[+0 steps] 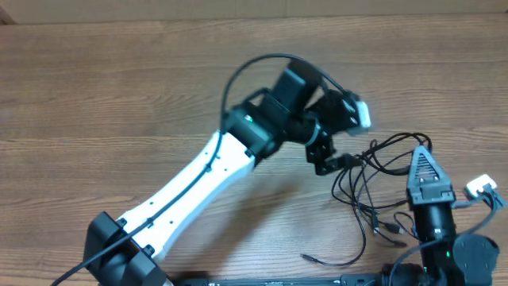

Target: Untangle cables

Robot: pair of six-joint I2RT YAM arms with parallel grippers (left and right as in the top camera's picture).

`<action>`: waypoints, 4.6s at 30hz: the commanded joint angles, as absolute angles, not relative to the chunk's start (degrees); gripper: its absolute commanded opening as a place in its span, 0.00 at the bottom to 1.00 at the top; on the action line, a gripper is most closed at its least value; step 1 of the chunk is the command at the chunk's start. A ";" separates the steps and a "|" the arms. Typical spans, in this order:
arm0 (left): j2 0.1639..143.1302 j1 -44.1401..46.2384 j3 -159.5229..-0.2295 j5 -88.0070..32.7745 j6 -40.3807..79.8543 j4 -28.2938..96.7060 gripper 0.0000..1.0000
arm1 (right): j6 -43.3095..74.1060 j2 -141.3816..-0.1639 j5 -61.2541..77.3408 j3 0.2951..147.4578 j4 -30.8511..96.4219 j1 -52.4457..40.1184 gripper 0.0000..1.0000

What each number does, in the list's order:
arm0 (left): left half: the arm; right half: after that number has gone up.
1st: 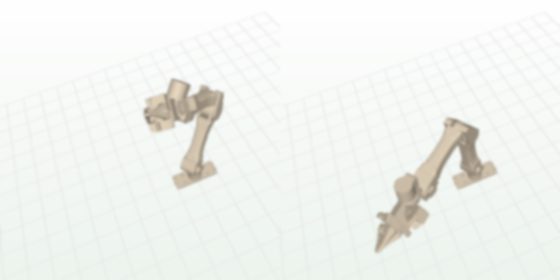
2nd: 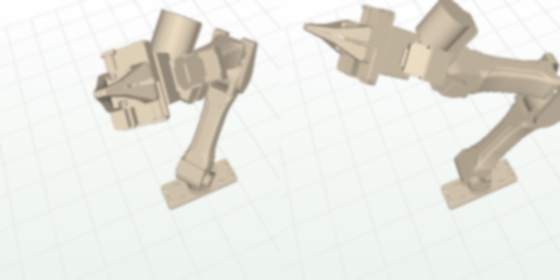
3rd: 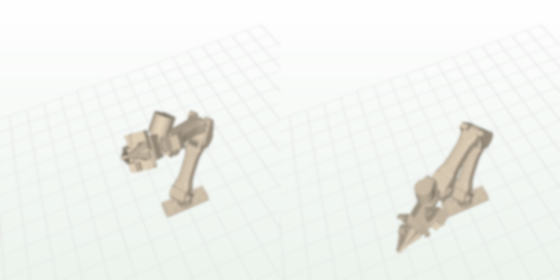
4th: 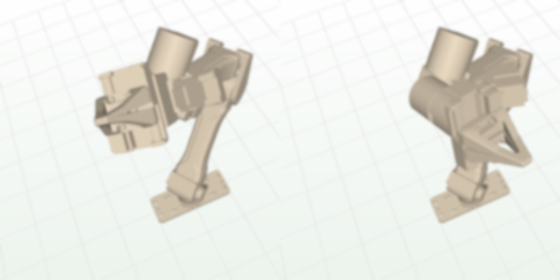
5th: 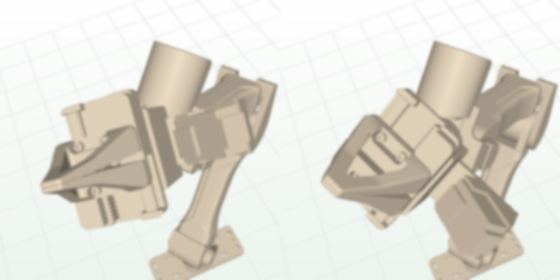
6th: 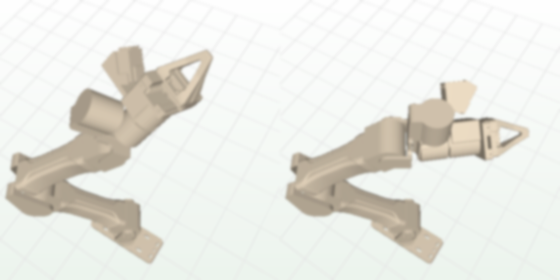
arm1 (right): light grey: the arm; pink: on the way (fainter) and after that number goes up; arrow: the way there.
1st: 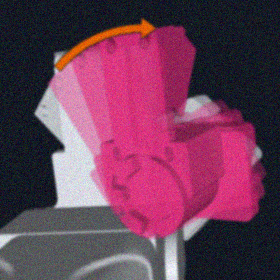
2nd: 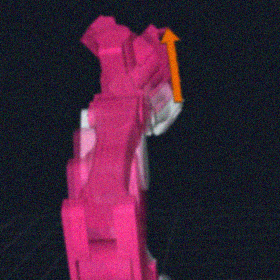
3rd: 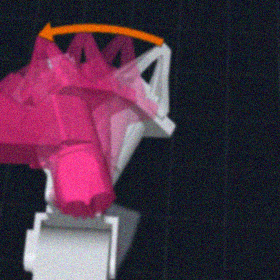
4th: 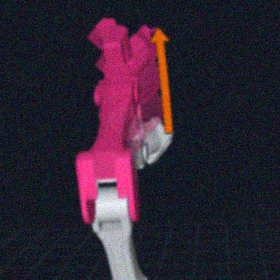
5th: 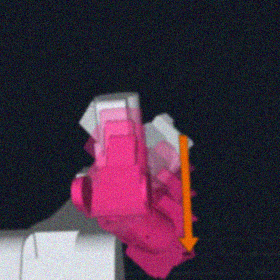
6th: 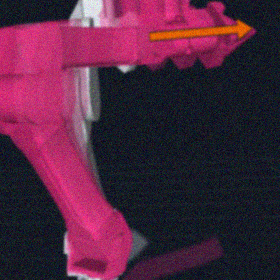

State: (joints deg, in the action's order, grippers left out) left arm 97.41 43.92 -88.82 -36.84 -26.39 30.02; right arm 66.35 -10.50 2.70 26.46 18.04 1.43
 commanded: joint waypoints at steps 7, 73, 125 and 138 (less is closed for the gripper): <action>95.90 48.42 -89.19 -36.21 -35.24 27.09 1.00 | 75.13 -19.46 7.94 26.30 12.19 1.61 0.04; 89.08 34.59 -92.64 20.16 19.77 52.62 0.99 | 51.90 -24.82 20.27 26.33 18.59 1.61 0.83; 90.67 7.09 -92.62 4.84 20.16 62.78 1.00 | 54.35 -103.88 24.16 44.38 -26.59 -34.74 1.00; 90.67 7.09 -92.62 4.84 20.14 62.76 1.00 | 55.07 -104.84 18.00 44.38 -26.50 -36.80 1.00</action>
